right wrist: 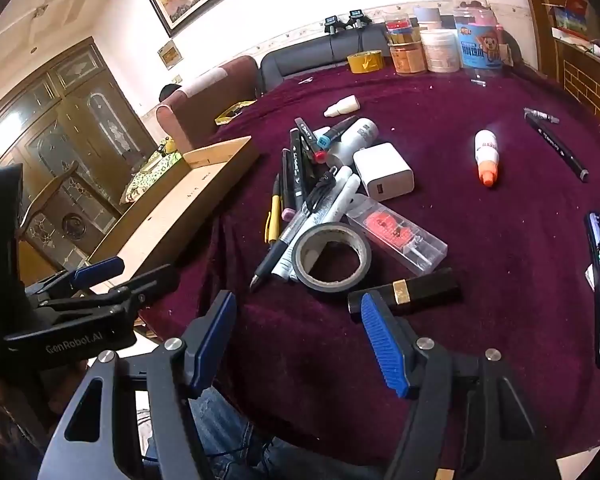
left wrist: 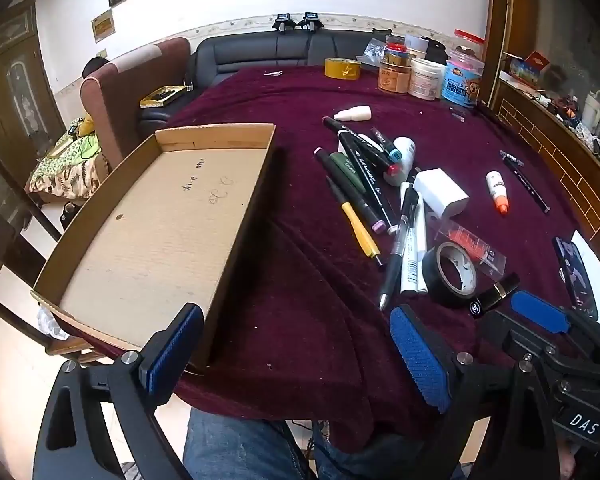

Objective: Organize rigid objects

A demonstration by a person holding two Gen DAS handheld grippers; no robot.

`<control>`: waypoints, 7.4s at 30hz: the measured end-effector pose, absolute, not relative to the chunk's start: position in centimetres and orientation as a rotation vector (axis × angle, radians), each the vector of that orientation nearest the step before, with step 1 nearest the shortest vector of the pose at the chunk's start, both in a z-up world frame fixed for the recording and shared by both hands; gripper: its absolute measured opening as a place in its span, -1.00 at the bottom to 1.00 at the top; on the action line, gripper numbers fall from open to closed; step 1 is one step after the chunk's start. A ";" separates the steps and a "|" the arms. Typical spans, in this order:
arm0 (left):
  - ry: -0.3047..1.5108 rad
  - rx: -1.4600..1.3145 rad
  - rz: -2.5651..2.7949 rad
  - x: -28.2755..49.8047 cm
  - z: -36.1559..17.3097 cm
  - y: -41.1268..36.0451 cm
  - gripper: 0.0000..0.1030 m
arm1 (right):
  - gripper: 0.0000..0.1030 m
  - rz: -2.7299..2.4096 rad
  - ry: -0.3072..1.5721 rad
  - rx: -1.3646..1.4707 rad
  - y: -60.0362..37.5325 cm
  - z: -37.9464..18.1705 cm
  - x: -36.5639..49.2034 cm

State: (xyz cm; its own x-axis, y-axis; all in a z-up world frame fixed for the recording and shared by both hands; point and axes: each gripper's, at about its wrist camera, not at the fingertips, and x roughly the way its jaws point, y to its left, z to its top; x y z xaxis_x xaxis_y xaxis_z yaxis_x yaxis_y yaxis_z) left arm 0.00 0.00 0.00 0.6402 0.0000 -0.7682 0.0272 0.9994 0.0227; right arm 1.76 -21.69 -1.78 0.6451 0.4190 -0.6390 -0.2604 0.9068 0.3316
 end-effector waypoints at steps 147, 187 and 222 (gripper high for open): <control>0.925 -0.446 0.080 4.8 -0.7 19.7 0.53 | 0.24 0.893 0.688 0.054 -2.9 1.0 7.3; 0.909 -0.153 -0.027 3.8 1.0 3.3 0.53 | 0.25 0.514 0.864 0.224 -19.8 -5.8 8.2; 0.958 -0.023 -0.115 3.6 -0.4 0.5 0.53 | 0.13 0.375 0.810 0.185 -24.3 -2.2 10.6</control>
State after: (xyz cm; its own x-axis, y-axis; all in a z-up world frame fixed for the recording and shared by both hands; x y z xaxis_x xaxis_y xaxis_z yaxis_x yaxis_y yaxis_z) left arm 3.57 0.46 -0.45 0.5700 -0.1080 -0.8145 0.0877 0.9937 -0.0704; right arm 10.59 -24.31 -2.15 0.6288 0.3951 -0.6697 -0.2553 0.9184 0.3021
